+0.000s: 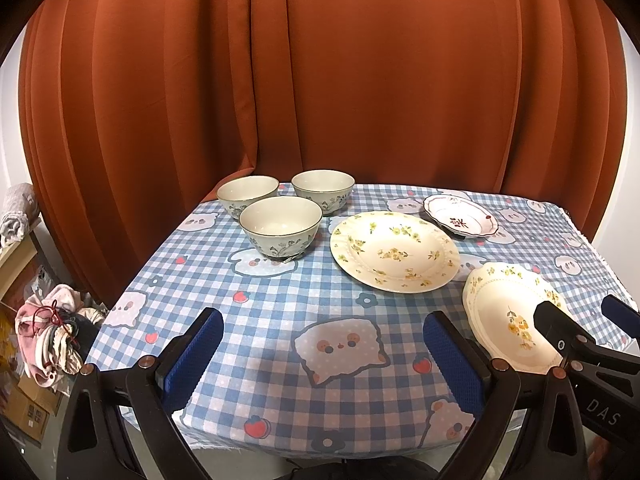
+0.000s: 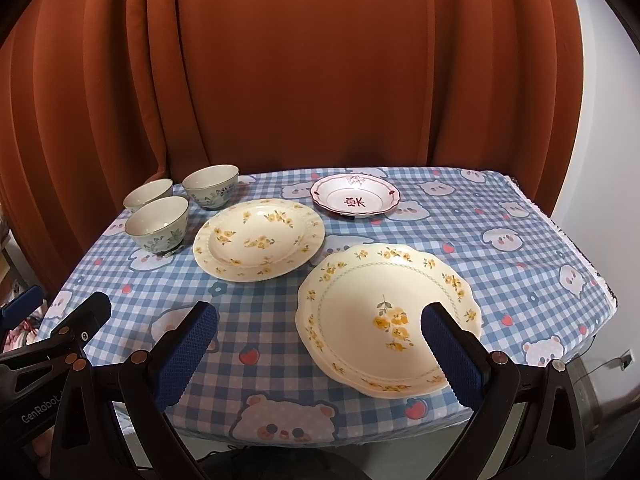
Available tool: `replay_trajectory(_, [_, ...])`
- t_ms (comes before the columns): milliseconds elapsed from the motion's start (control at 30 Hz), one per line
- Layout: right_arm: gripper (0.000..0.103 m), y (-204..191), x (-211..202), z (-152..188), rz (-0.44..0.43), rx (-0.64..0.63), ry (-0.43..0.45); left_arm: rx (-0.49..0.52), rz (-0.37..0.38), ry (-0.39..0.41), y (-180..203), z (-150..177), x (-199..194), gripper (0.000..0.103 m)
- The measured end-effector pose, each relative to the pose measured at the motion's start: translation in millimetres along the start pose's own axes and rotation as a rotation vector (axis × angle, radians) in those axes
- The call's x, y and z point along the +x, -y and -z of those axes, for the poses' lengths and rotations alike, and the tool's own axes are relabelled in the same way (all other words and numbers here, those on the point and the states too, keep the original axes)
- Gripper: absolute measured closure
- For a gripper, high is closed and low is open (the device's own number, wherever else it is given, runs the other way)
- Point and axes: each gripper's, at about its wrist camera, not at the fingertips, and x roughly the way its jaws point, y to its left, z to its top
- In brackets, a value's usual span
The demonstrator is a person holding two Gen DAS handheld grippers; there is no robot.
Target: Organize plates and bowls
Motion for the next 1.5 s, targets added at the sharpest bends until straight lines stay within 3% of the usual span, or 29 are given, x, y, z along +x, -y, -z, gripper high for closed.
replay_trajectory(567, [0.0,-9.4,-3.3,0.1,0.015,-0.002,-0.004,-0.004,0.002,-0.006,-4.1,6.6,-3.3,0.003])
replay_trajectory(1067, [0.0,-42.2,-7.6,-16.4,0.093,0.053,-0.033,0.058,0.093,-0.037,-31.0,-29.9,9.6,0.005])
replay_trajectory(1500, [0.004,-26.4,15.1,-19.5,0.156,0.085,-0.078,0.091,0.111,-0.094,1.1,-31.6,44.8,0.008])
